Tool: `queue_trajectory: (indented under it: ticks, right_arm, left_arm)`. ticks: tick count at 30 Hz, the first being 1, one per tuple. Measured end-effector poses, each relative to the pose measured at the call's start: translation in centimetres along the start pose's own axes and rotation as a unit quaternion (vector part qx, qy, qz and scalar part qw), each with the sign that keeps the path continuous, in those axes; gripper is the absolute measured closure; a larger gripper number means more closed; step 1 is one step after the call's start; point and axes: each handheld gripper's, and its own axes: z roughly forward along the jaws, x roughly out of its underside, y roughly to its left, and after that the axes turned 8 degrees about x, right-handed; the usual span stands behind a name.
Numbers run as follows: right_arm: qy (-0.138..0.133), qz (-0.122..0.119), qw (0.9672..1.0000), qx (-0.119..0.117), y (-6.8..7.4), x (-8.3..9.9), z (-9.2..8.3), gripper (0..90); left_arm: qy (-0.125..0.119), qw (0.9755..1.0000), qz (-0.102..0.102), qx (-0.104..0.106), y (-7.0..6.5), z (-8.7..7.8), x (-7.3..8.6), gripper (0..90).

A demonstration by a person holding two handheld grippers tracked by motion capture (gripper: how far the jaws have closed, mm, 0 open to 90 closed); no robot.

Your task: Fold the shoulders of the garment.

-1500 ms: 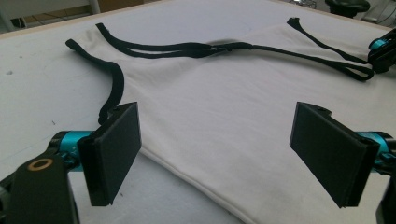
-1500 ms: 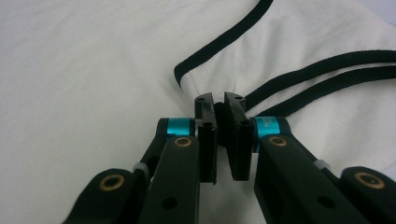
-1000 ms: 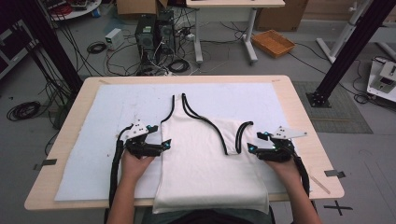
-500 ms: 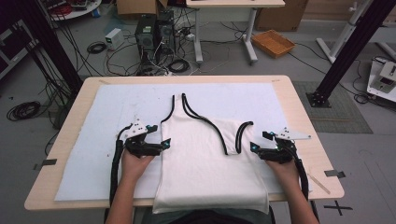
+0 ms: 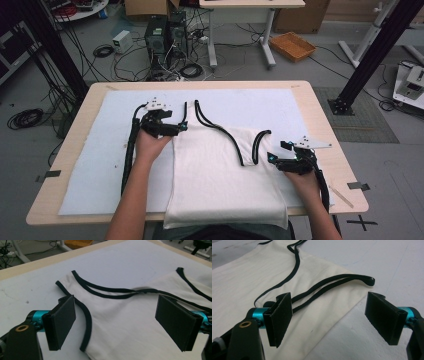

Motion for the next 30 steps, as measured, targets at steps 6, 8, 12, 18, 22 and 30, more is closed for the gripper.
queue_trajectory:
  ticks: [6, 8, 12, 18, 22, 30]
  right_arm:
    - [-0.001, 0.002, 1.0, -0.002, -0.1, 0.0, 0.0, 22.6]
    - [0.0, 0.001, 1.0, -0.002, 0.0, 0.0, 0.0, 22.6]
    - [0.0, -0.002, 1.0, -0.002, 0.0, 0.0, 0.1, 22.6]
    - [0.005, 0.0, 1.0, -0.001, 0.0, 0.0, 0.1, 22.6]
    - [0.002, -0.002, 1.0, -0.001, 0.0, 0.0, 0.1, 22.6]
    - [0.005, -0.006, 1.0, -0.001, 0.1, 0.0, 0.1, 23.3]
  left_arm:
    - [0.055, 0.9976, -0.038, -0.018, 4.0, 4.4, -1.7, 16.9]
    - [0.06, 0.9968, -0.047, -0.022, 5.1, 5.7, -1.8, 16.8]
    - [0.077, 0.9954, -0.051, -0.027, 6.3, 7.9, -2.1, 17.1]
    - [0.067, 0.9944, -0.055, -0.062, 8.2, 9.7, -2.3, 25.7]
    - [0.097, 0.9908, -0.058, -0.075, 8.9, 11.0, -2.3, 25.7]
    - [0.126, 0.9894, 0.006, -0.072, 7.7, 12.4, -2.2, 61.3]
